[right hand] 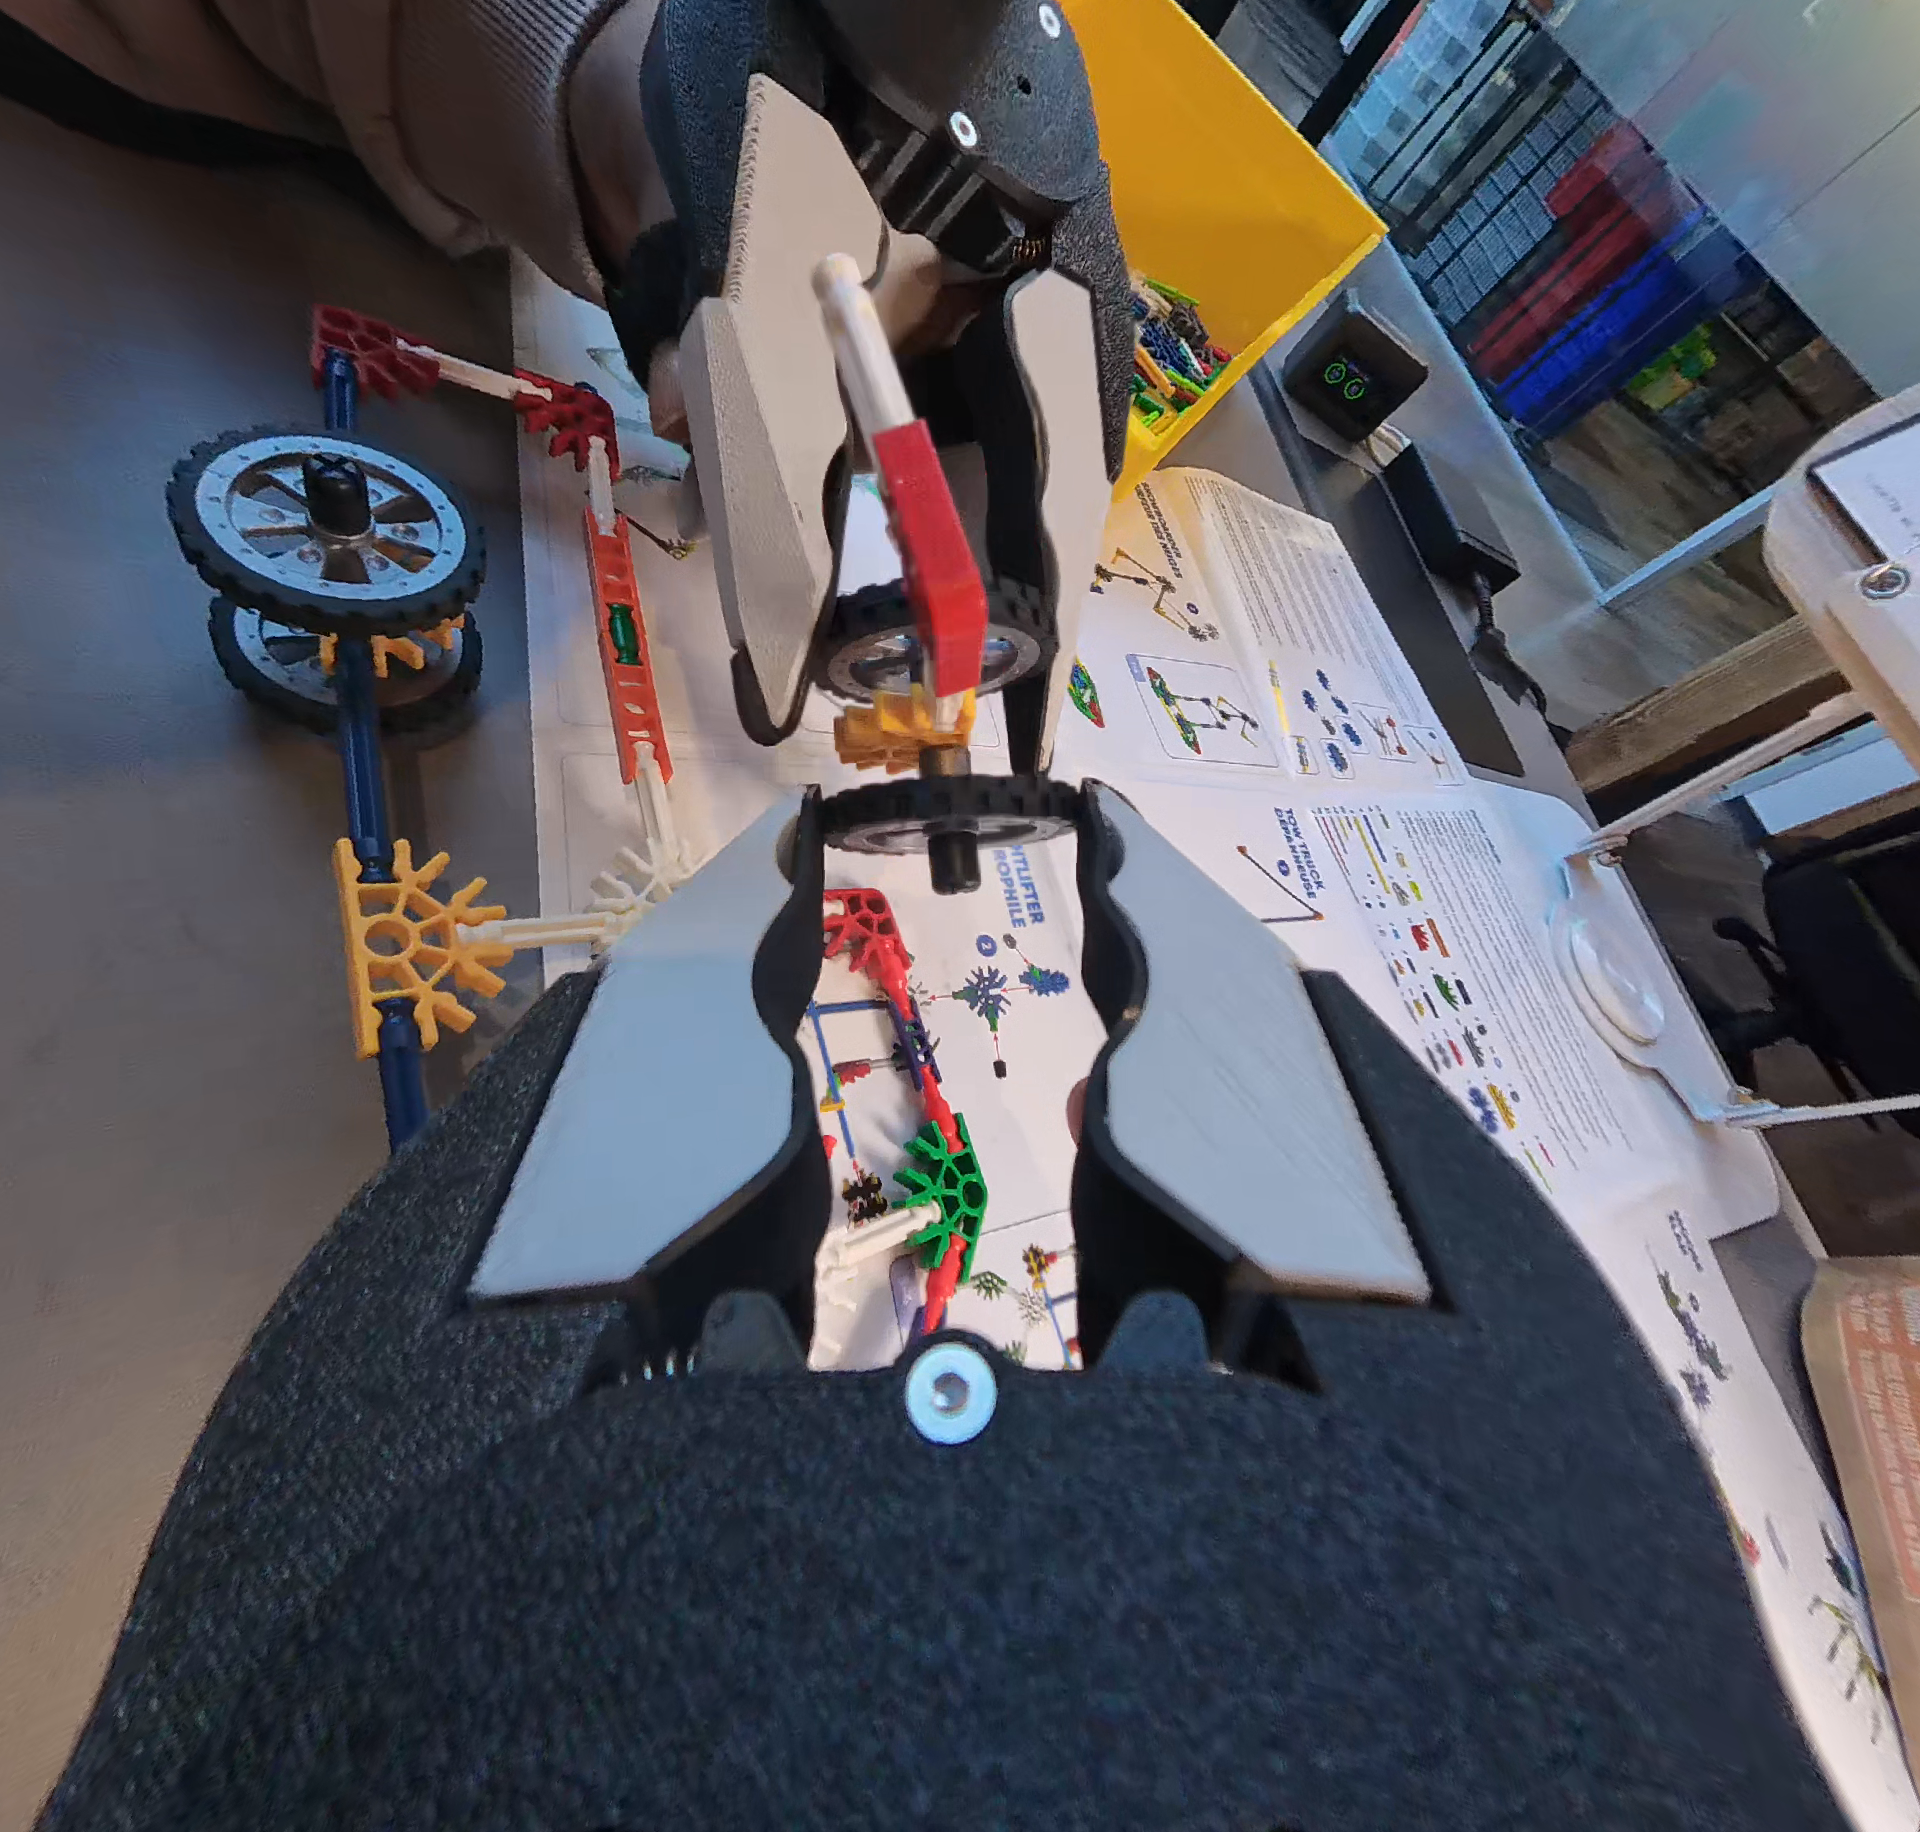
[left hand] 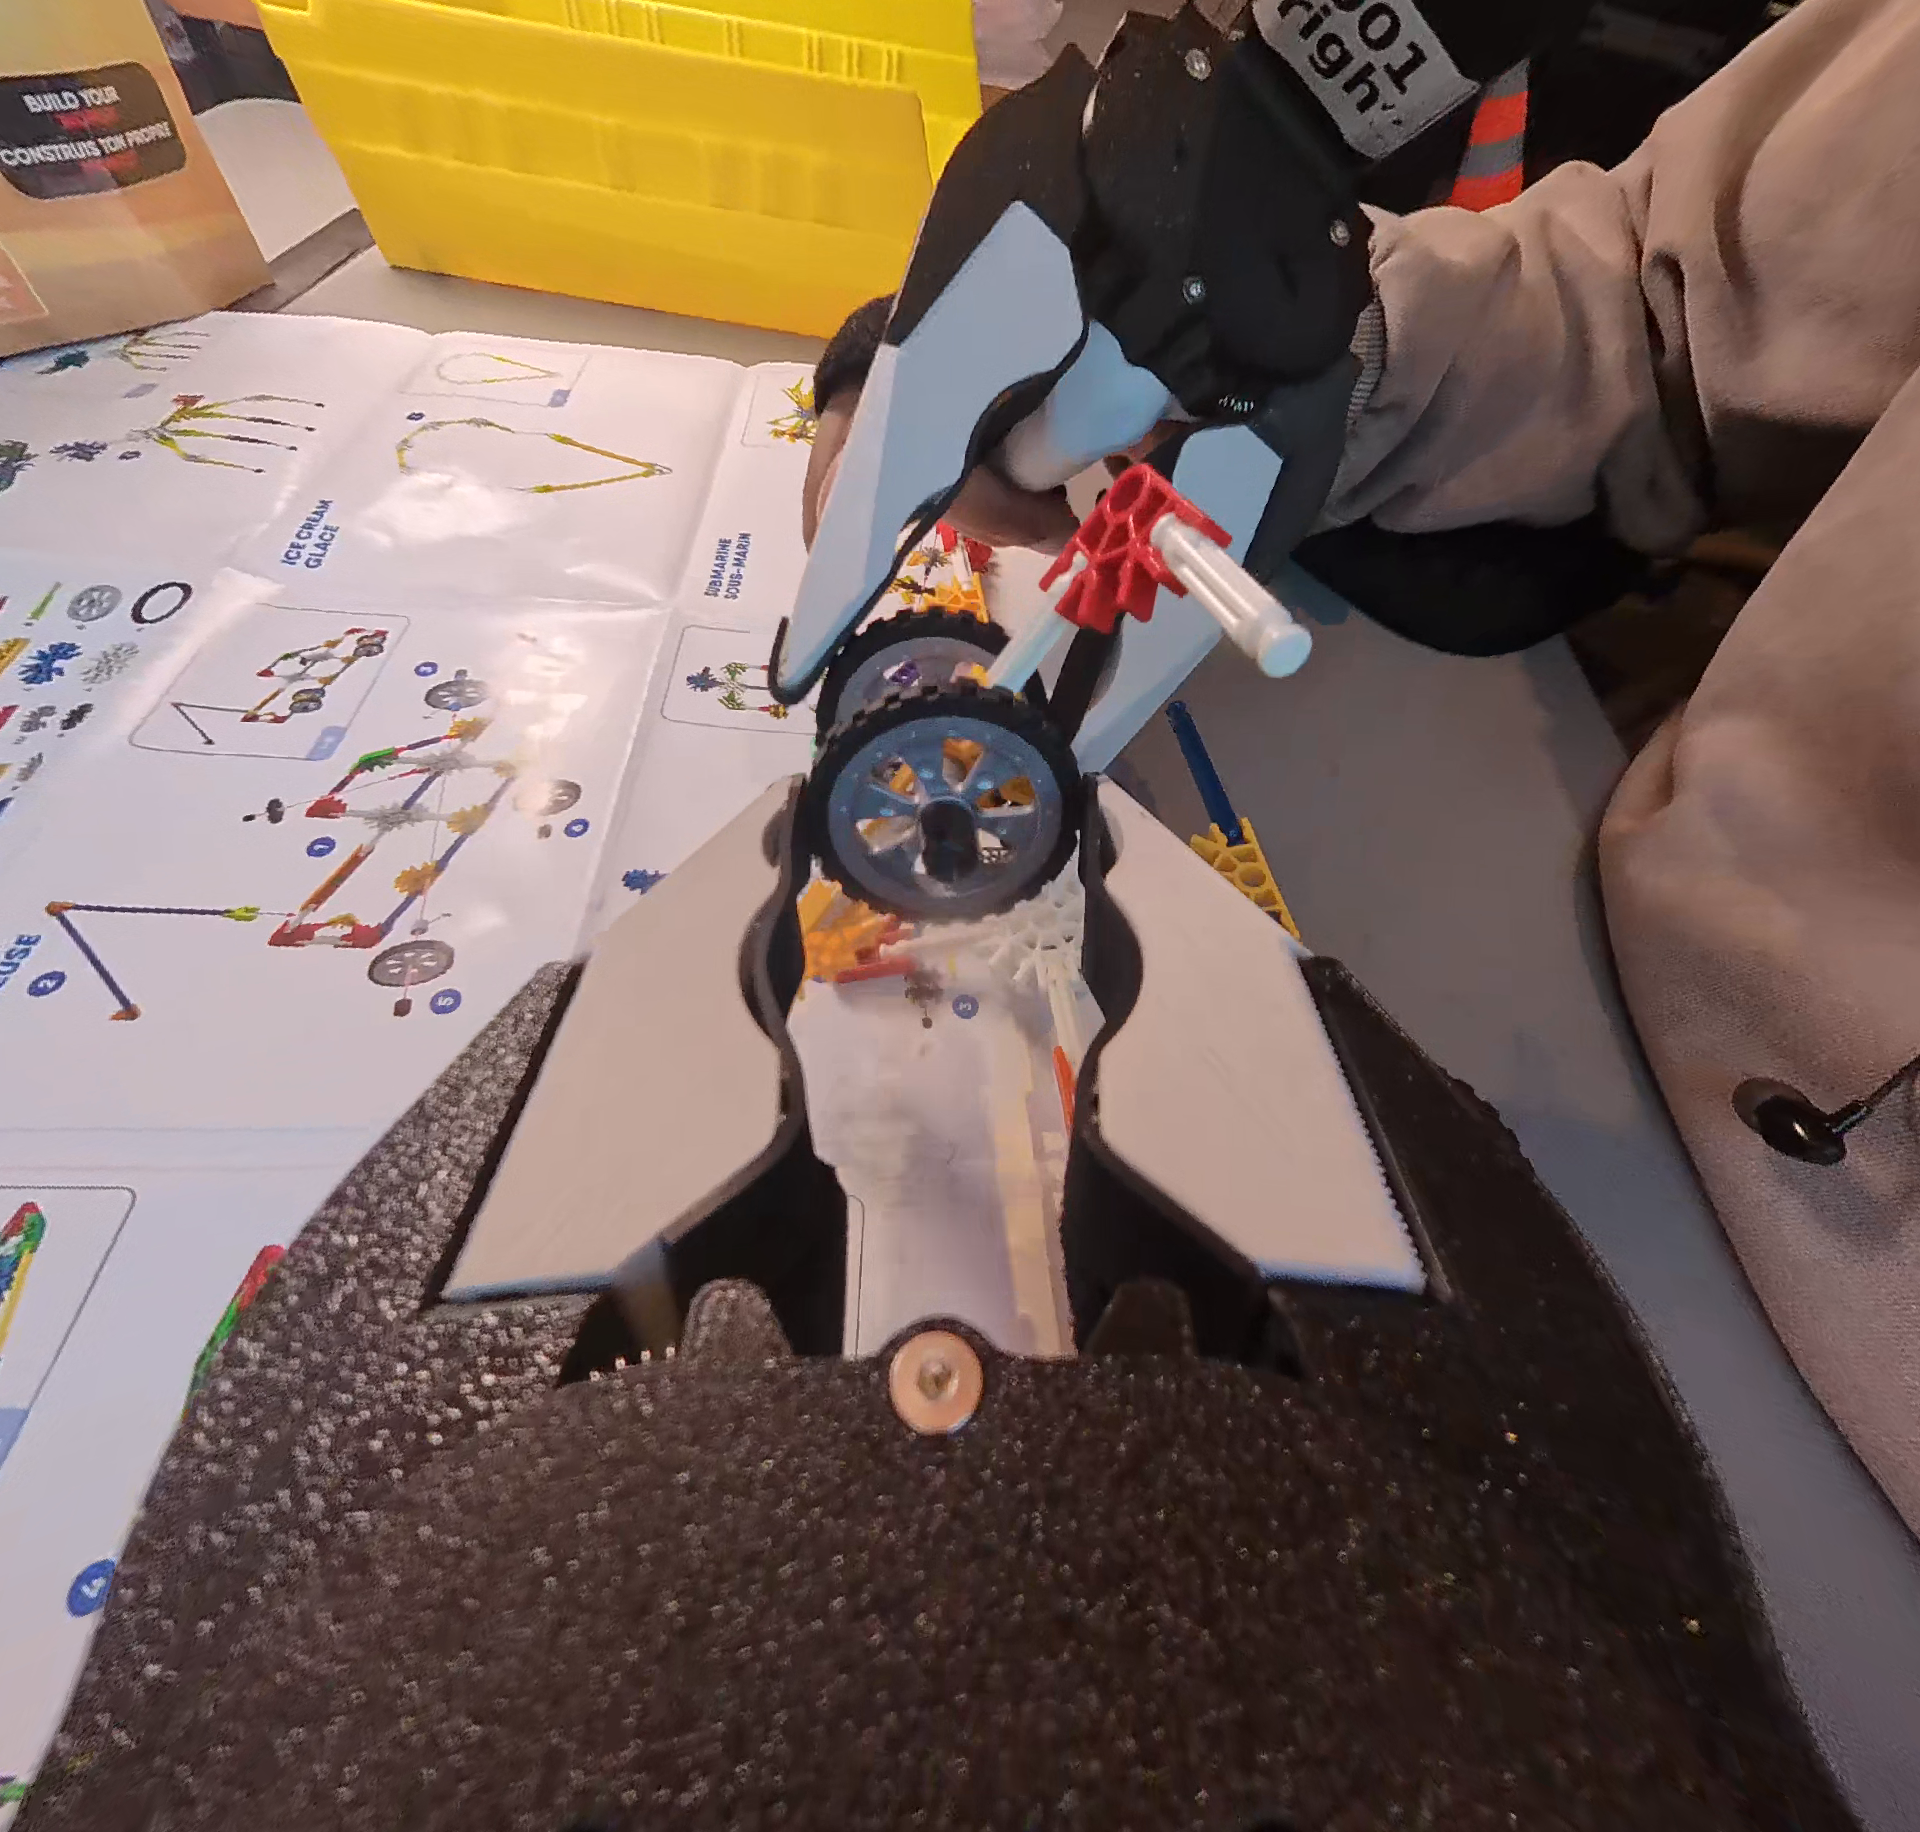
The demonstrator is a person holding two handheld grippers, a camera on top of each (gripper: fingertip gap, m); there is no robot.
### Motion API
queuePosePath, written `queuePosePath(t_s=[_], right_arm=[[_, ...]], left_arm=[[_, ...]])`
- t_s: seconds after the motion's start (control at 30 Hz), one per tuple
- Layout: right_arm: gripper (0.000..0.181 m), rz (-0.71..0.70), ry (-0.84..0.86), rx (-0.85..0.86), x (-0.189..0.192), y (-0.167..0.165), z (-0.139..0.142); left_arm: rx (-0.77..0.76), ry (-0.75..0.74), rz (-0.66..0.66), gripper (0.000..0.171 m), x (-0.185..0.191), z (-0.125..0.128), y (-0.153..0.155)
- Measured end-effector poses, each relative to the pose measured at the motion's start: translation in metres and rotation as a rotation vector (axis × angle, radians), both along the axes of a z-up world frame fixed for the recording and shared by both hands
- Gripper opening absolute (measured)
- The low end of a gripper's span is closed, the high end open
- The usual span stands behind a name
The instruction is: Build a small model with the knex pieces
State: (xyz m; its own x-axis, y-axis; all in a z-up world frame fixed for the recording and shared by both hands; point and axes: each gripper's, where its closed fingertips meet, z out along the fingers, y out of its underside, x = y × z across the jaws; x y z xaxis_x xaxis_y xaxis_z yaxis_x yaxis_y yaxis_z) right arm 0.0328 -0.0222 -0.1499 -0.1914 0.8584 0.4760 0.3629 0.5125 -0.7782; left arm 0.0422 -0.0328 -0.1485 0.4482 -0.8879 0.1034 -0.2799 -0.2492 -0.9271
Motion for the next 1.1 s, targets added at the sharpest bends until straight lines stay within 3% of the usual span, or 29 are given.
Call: queuePosePath(t_s=[0.2,0.33,0.87,0.9,0.93,1.0,1.1], right_arm=[[0.054,0.007,-0.024,0.071,-0.004,-0.006,-0.006],[0.051,-0.004,-0.043,0.114,-0.007,-0.007,-0.012],[0.048,0.075,-0.005,-0.113,0.004,-0.013,0.01],[0.048,0.073,-0.01,-0.117,0.007,-0.011,0.01],[0.048,0.004,-0.038,-0.075,0.016,0.011,0.006],[0.048,-0.048,0.023,-0.174,0.035,0.034,0.018],[0.049,0.005,-0.007,-0.111,0.02,0.015,0.007]], left_arm=[[-0.009,-0.035,-0.031,0.049,0.005,0.006,-0.005],[0.017,0.019,-0.032,0.049,0.009,0.002,-0.006],[0.021,-0.02,-0.075,0.044,0.0,0.013,-0.008],[0.021,-0.015,-0.085,0.008,-0.003,0.013,-0.01],[0.079,-0.037,-0.012,0.0,-0.021,0.02,-0.001],[0.056,-0.12,0.056,0.0,-0.057,0.034,0.005],[0.073,-0.053,0.048,0.0,-0.041,0.024,0.007]])
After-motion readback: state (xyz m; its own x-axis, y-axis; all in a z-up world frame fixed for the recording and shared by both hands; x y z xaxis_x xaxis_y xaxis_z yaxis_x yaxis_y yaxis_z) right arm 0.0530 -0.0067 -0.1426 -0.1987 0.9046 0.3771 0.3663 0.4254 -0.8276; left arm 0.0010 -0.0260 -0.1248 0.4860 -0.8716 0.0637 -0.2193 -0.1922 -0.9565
